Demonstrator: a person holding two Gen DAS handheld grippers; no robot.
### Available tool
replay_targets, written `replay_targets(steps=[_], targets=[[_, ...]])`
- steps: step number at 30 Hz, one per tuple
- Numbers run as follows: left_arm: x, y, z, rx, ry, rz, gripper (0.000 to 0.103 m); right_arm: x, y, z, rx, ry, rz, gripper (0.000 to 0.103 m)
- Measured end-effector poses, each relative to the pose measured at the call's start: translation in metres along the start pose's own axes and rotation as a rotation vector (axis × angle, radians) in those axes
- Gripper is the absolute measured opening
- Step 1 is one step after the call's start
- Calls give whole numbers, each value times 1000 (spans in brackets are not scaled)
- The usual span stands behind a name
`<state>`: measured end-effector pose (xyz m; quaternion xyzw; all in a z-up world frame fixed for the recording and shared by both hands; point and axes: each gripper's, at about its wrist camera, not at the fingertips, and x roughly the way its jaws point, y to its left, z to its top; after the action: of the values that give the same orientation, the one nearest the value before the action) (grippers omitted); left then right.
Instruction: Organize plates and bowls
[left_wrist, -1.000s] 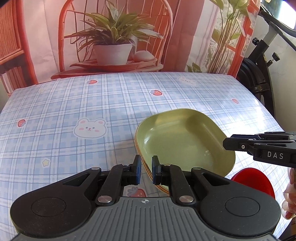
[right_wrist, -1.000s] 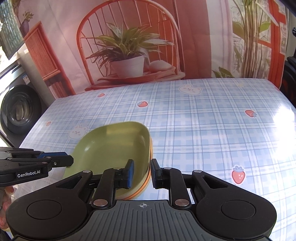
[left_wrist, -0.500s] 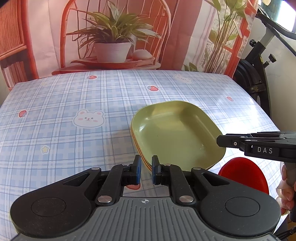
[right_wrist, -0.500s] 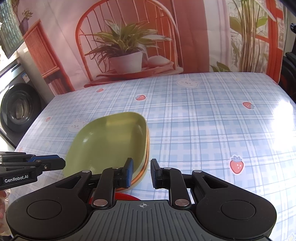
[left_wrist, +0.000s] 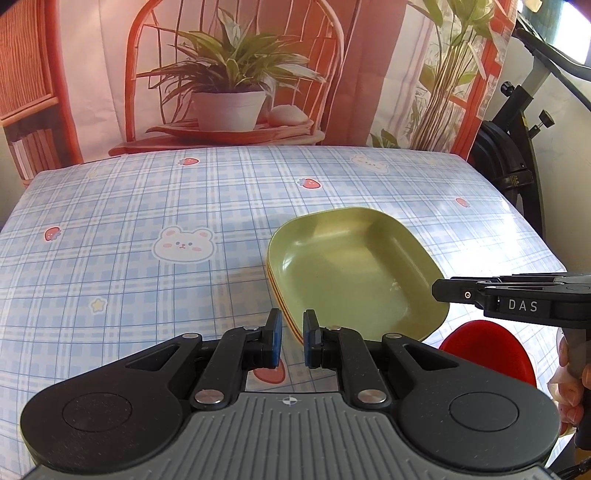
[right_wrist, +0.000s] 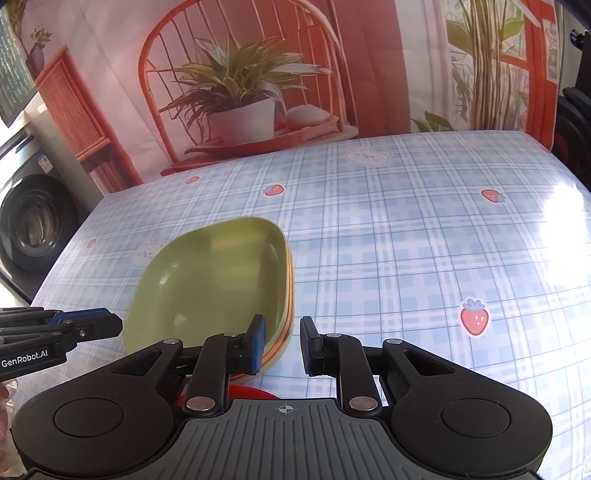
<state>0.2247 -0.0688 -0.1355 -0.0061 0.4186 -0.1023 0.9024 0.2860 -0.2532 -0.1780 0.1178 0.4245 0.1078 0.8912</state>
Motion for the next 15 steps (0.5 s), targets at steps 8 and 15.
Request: replay_targets(steps=[8,15], targets=[[-30,-15,0,9,-60,-65,13,-31,3,-7,32,-80,-22,20],[-52,-36,-16,-30,-107,-97,13,-81,11,-42,48,-223,-89,21]])
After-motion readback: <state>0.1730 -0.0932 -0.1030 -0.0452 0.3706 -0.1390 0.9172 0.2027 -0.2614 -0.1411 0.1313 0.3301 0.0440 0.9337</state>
